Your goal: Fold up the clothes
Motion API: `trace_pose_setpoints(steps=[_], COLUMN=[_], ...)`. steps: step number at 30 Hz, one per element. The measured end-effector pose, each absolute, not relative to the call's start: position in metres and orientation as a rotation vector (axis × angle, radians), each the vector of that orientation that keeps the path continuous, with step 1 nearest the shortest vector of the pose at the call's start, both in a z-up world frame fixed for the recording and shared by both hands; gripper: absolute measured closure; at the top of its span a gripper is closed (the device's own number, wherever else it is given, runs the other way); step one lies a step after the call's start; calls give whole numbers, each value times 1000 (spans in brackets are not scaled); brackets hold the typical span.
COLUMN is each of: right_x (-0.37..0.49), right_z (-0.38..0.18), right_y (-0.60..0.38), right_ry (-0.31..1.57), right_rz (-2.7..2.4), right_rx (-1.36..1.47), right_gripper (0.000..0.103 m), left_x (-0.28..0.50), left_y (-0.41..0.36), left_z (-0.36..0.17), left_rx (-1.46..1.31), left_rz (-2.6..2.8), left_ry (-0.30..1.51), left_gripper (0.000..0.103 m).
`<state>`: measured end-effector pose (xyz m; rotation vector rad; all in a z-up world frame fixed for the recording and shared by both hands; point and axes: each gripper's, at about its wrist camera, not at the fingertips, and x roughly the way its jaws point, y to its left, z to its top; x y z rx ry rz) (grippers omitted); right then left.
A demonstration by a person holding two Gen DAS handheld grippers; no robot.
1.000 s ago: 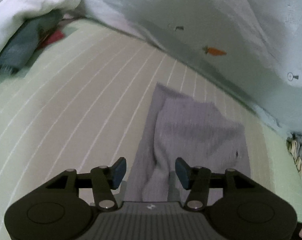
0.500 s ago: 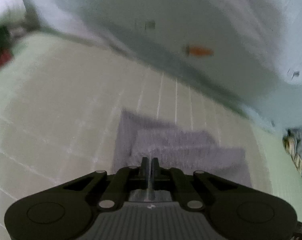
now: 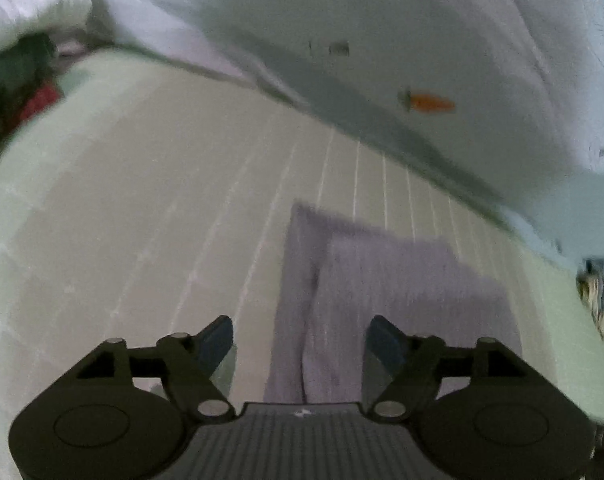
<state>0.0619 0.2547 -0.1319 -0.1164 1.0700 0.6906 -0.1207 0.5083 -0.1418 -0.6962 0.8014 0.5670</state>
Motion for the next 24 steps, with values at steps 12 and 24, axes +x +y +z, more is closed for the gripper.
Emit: trace_pose_setpoints(steps=[12,24], right_x=[59,9], right_z=[-151,-81], right_y=[291,226], right_ry=[1110,876], right_rz=[823,986], right_rx=[-164,-261], right_gripper=[14,86], left_x=[-119,-134], left_y=[487,398], left_z=[-159,-91], left_rx=[-785,-685], left_rz=[543,510], left_ry=[807,763], left_gripper=[83,88])
